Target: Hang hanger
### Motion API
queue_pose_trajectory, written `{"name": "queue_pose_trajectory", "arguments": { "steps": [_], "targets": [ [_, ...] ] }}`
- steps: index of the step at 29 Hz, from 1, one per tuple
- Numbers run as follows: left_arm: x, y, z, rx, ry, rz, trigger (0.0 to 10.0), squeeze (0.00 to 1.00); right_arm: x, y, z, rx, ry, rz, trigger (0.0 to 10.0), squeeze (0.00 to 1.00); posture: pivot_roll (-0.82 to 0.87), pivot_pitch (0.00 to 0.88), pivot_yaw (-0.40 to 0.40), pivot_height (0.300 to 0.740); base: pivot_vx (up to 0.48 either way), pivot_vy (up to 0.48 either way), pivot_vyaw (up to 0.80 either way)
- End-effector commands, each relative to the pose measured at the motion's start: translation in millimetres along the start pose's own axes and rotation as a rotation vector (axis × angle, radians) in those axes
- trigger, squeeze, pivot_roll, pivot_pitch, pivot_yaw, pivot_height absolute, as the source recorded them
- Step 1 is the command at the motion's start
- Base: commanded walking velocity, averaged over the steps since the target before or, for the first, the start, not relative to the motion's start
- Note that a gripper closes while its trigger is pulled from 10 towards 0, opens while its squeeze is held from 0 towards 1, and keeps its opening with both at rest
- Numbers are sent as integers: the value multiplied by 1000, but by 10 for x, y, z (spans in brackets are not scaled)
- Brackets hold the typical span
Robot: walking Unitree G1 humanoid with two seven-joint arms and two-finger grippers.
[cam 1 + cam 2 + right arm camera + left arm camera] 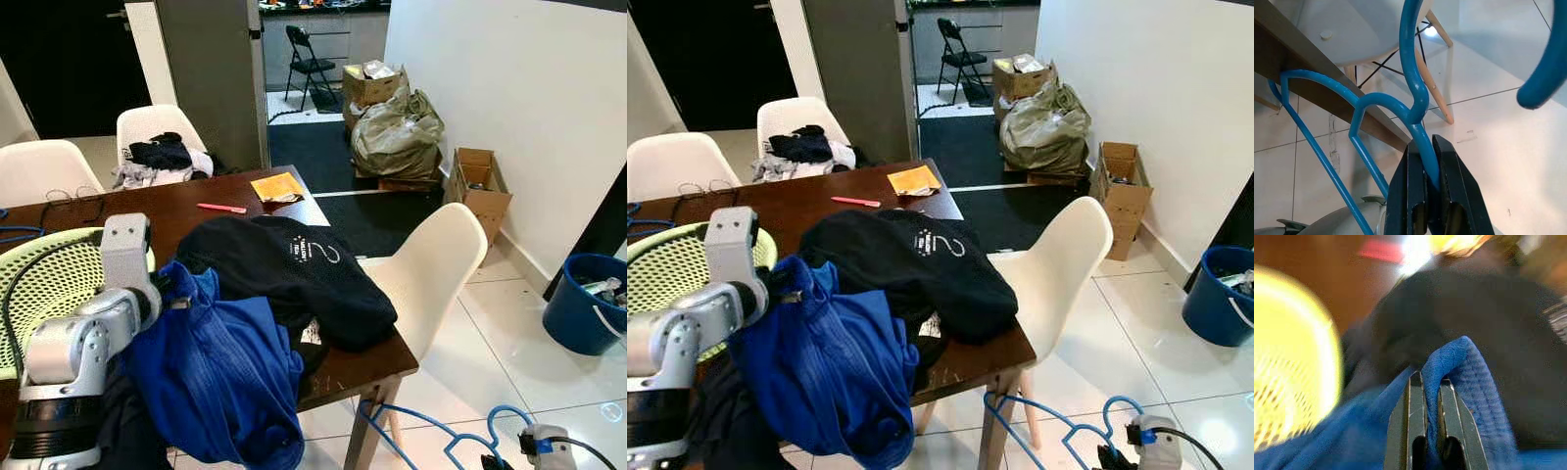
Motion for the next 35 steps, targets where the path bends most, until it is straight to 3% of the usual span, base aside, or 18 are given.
{"name": "queue_pose_trajectory", "arguments": {
  "steps": [1, 3, 4, 7, 8, 10, 16, 17, 21, 22, 25, 30, 33, 35],
  "targets": [
    [-55, -251, 324, 50, -148, -149, 0, 0, 94, 40, 274, 61, -128, -7, 10000, 0, -40, 0, -1, 740, 0, 0, 0],
    [-219, -608, 629, 131, -285, -395, 0, 0, 112, 5, 292, 99, -141, -41, 10000, 0, -43, 0, 1, 740, 0, 0, 0],
    [-219, -608, 629, 131, -285, -395, 0, 0, 112, 5, 292, 99, -141, -41, 10000, 0, -43, 0, 1, 740, 0, 0, 0],
    [-482, -932, 845, 245, -395, -645, 0, 0, 147, -34, 395, 154, -186, -74, 10000, 0, -44, 0, 4, 740, 0, 0, 0],
    [-482, -932, 845, 245, -395, -645, 0, 0, 147, -34, 395, 154, -186, -74, 10000, 0, -44, 0, 4, 740, 0, 0, 0],
    [-614, -1079, 905, 299, -440, -758, 0, 0, 178, -53, 557, 168, -234, -83, 10000, 0, -50, 0, 11, 740, 0, 0, 0],
    [-691, -1275, 928, 272, -497, -872, 0, 0, 240, -21, 866, 131, -305, -78, 10000, 0, -54, 0, 7, 740, 0, 0, 0],
    [-677, -1332, 893, 249, -494, -886, 5765, 0, 267, 27, 953, 111, -323, -65, 10000, 0, -54, 0, 7, 740, 0, 0, 0],
    [-657, -1431, 806, 241, -488, -908, 6078, 0, 309, 117, 1110, 77, -359, -39, 10000, 0, -57, 0, 5, 740, 0, 0, 0],
    [-644, -1471, 778, 226, -486, -909, 10000, 0, 324, 166, 1186, 60, -376, -23, 10000, 0, -58, 0, 3, 740, 0, 0, 0],
    [-627, -1607, 715, 141, -483, -933, 10000, 0, 363, 327, 1450, 15, -438, 28, 10000, 0, -54, 0, -2, 740, 0, 0, 0],
    [-565, -1653, 661, 89, -464, -911, 10000, 0, 383, 402, 1529, -11, -452, 49, 10000, 0, -52, 0, -5, 740, 0, 0, 0],
    [-524, -1715, 509, 37, -412, -904, 10000, 0, 398, 500, 1583, -36, -463, 73, 10000, 0, -51, 0, -3, 740, 0, 0, 0],
    [-472, -1737, 284, -10, -339, -870, 10000, 0, 404, 583, 1621, -59, -472, 91, 10000, 0, -52, 0, -2, 740, 0, 0, 0]
  ]
}}
Point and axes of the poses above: a point about 5 cm out from each wrist's last joint towards the gripper, its own x axis pointing out of the wrist towards the gripper, its own z axis along the axis of the wrist's last joint, y = z × x, the point moved 3 cm from there along x, pointing out of the wrist towards the gripper, and after that the axes turned 2 degrees about x, right-handed, at the moved point
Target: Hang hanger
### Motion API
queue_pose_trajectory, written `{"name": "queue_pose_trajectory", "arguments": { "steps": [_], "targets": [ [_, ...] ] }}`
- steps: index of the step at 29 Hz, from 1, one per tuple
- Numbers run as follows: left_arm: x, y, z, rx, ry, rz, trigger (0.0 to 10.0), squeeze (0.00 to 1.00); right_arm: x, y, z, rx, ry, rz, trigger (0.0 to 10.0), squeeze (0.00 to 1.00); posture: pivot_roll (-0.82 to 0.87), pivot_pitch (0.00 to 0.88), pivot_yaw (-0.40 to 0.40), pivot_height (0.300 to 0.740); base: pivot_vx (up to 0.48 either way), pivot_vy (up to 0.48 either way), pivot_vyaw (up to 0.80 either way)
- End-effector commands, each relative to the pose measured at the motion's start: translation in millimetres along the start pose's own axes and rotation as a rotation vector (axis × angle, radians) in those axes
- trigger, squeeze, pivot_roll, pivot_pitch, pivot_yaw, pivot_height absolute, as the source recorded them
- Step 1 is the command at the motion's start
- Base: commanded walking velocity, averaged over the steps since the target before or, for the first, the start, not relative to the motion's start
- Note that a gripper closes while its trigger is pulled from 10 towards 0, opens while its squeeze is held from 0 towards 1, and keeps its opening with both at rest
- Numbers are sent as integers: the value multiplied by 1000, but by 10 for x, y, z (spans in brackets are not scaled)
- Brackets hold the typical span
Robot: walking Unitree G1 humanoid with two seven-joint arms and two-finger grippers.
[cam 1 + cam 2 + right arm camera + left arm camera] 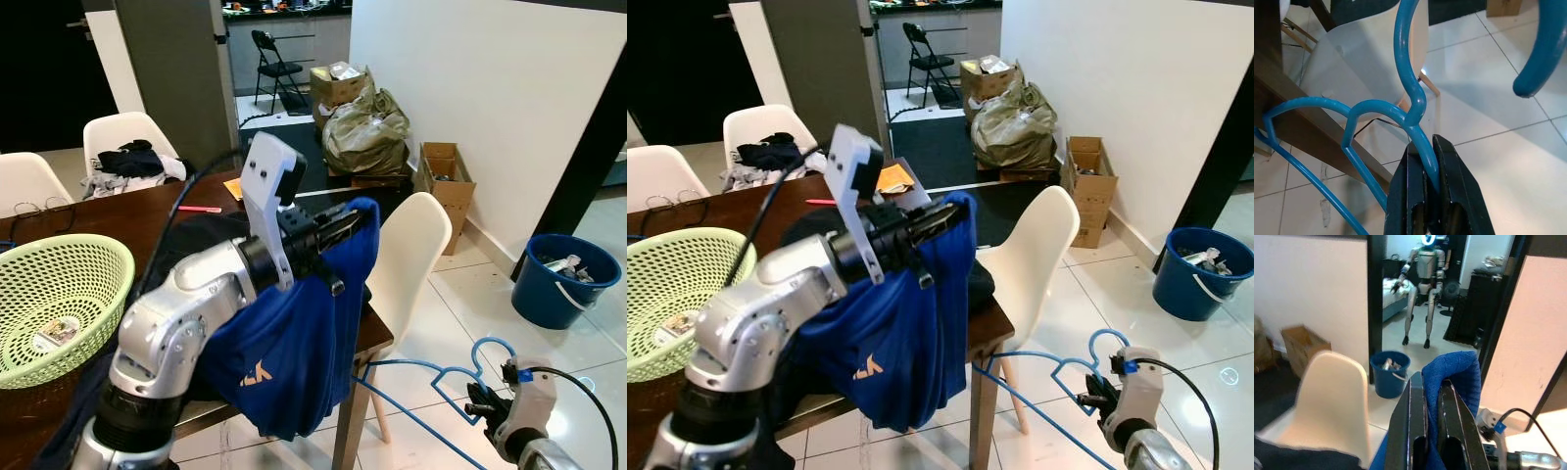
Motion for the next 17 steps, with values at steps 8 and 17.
{"name": "queue_pose_trajectory", "arguments": {
  "steps": [8, 17],
  "targets": [
    [-244, 58, -700, -86, 179, 212, 10000, 0, 143, 243, 750, -24, -279, 43, 10000, 0, -47, 0, -4, 740, 0, 0, 0],
    [-280, 80, -715, -56, 194, 240, 10000, 0, 148, 248, 737, -27, -267, 41, 10000, 0, -38, 0, -8, 740, 0, 0, 0]
  ]
}}
Point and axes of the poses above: a point about 5 cm out from each wrist's last joint towards the gripper, its own x axis pointing out of the wrist towards the gripper, its own z axis along the axis of the wrist's last joint, y = z × x, the point moved 3 cm from there along x, pointing out of the wrist towards the gripper, and after that the axes turned 2 degrees about x, right-handed, at the moved point
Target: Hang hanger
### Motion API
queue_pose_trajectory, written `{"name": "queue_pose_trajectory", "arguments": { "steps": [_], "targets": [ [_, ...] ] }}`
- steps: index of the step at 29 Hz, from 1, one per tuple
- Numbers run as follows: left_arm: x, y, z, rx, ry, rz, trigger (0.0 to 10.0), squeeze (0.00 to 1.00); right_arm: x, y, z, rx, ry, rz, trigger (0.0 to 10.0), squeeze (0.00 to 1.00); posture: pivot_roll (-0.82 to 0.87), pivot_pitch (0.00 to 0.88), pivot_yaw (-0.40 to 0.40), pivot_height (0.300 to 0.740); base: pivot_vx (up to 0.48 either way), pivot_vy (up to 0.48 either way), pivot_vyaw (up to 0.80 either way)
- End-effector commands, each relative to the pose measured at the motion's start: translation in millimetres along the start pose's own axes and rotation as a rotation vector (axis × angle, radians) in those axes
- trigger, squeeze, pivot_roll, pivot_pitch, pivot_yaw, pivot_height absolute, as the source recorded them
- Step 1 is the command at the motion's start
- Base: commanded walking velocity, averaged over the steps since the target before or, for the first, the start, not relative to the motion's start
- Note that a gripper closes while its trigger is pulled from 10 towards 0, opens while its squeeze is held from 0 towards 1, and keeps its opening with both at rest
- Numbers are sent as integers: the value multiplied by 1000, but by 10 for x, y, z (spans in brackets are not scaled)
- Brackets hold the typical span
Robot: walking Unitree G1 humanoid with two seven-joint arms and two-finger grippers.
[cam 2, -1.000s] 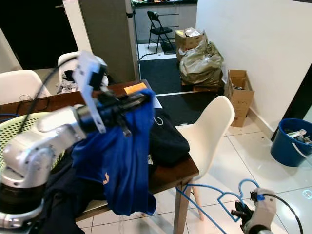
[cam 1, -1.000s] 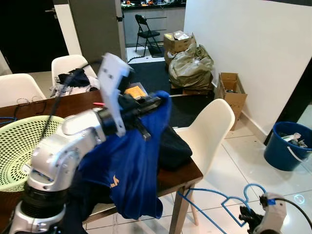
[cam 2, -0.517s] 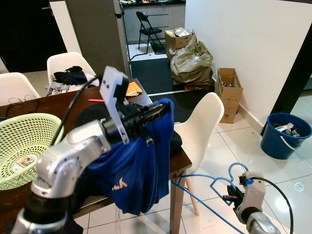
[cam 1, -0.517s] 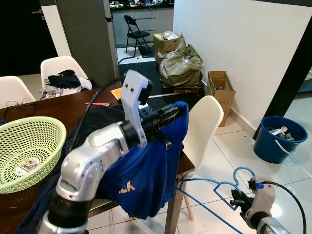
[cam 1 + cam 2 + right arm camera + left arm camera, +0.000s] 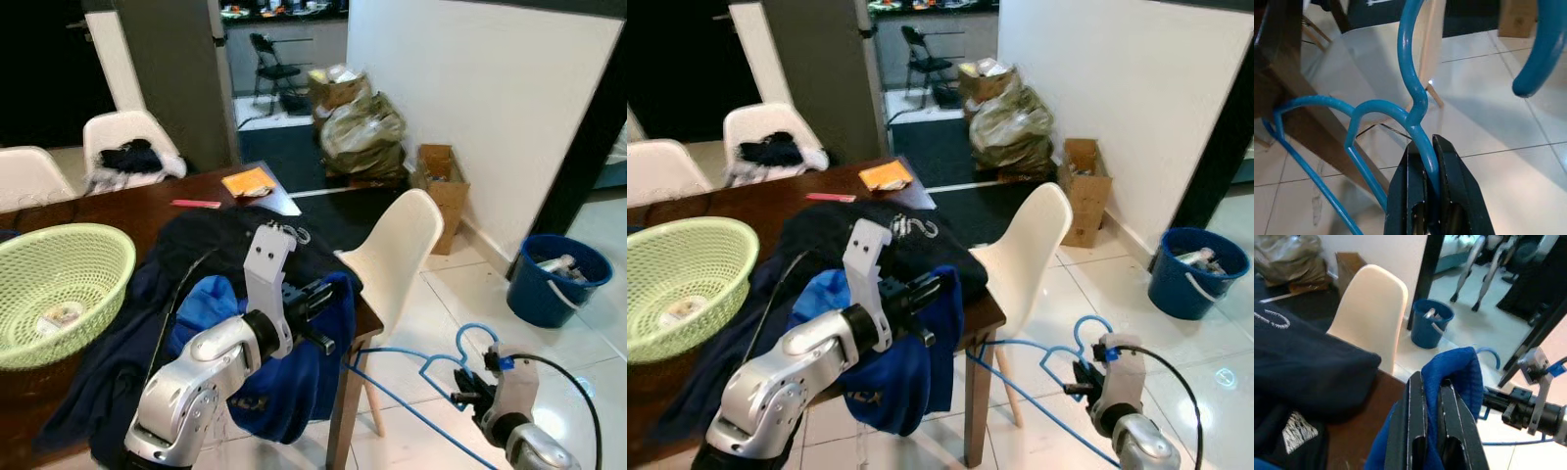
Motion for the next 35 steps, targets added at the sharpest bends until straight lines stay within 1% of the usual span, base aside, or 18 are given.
{"name": "queue_pose_trajectory", "arguments": {
  "steps": [1, 12, 35],
  "targets": [
    [4, -6, 27, 27, -8, 2, 10000, 0, 100, 103, 580, 30, -232, 18, 10000, 0, -39, 0, -8, 740, 0, 0, 0],
    [33, -47, 40, 39, -19, -3, 10000, 0, 75, 77, 562, 24, -223, 8, 10000, 0, -45, 0, -6, 740, 0, 0, 0],
    [51, -4, 59, 42, -35, 12, 10000, 0, 87, 102, 583, 13, -217, 17, 10000, 0, -49, 0, -15, 740, 0, 0, 0]
  ]
}}
Point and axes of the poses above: a point about 5 cm out from each wrist's last joint towards the gripper, its own x axis pointing out of the wrist towards the gripper, its own z axis along the axis of the wrist's last joint, y = z × x, the point moved 3 cm from there along x, pointing out of the wrist towards the gripper, and after that the axes turned 2 degrees about x, right-handed, at the moved point
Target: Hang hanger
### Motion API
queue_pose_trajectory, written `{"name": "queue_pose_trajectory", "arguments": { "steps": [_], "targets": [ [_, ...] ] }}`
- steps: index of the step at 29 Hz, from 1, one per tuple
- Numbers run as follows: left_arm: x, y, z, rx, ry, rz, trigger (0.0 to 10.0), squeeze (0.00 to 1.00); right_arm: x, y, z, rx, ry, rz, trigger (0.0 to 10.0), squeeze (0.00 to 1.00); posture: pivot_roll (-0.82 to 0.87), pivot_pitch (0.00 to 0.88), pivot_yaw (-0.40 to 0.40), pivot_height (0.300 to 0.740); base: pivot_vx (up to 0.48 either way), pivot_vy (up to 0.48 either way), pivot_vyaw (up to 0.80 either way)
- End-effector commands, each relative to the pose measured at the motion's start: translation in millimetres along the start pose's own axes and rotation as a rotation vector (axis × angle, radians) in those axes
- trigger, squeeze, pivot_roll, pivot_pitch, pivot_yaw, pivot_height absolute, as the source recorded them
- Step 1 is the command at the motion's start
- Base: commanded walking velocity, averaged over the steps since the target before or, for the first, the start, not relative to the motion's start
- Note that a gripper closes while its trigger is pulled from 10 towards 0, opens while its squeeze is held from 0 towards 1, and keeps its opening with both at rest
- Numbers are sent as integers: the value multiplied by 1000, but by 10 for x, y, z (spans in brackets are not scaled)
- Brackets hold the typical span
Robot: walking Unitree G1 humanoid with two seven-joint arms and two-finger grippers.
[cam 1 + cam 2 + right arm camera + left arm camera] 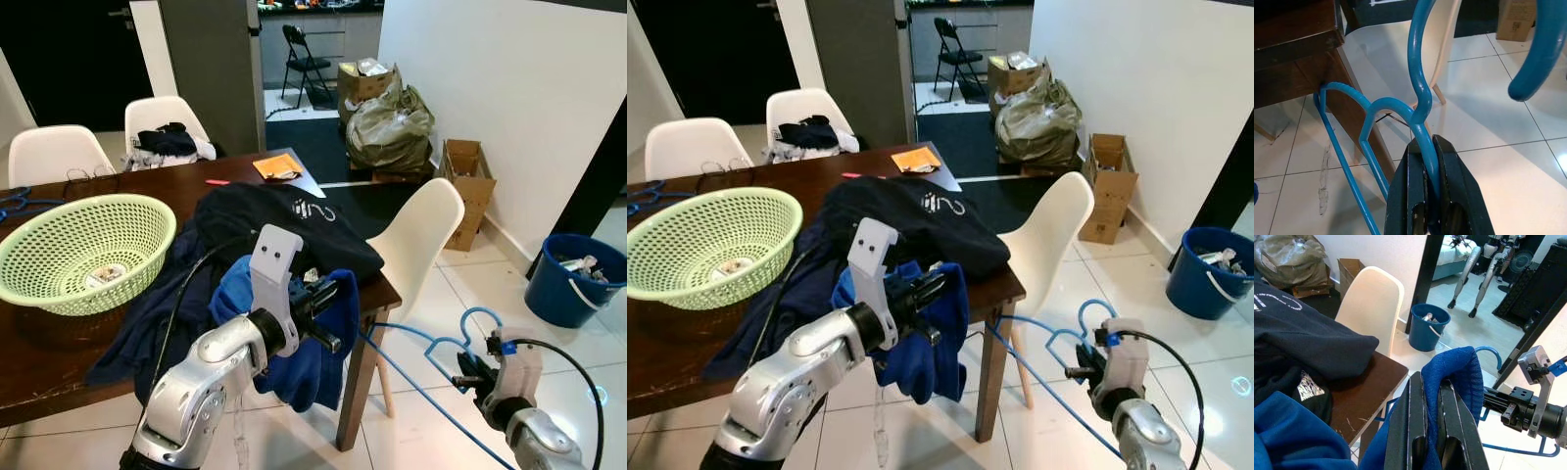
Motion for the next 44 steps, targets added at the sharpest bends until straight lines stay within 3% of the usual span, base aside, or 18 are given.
{"name": "queue_pose_trajectory", "arguments": {
  "steps": [1, 10, 19, 44],
  "targets": [
    [4, 34, 4, 8, -4, 13, 10000, 0, 72, 63, 419, 17, -170, 19, 10000, 0, -49, 0, -15, 740, 0, 0, 0],
    [-7, 105, 4, 16, -8, 44, 10000, 0, 72, 70, 426, 18, -172, 21, 10000, 0, -49, 0, -15, 740, 0, 0, 0],
    [23, -23, 1, 16, -3, -8, 10000, 0, 76, 78, 434, 19, -173, 23, 10000, 0, -49, 0, -15, 740, -354, 0, 0],
    [28, 9, -29, 32, -7, -3, 10000, 0, 75, 68, 442, 7, -170, 20, 10000, 0, -54, 0, -16, 740, -356, 0, 0]
  ]
}}
Point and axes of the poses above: a point about 5 cm out from each wrist's last joint towards the gripper, its own x axis pointing out of the wrist towards the gripper, its own z axis along the axis of the wrist's last joint, y = z × x, the point moved 3 cm from there along x, pointing out of the wrist towards the gripper, and after that the axes turned 2 degrees about x, right-handed, at the moved point
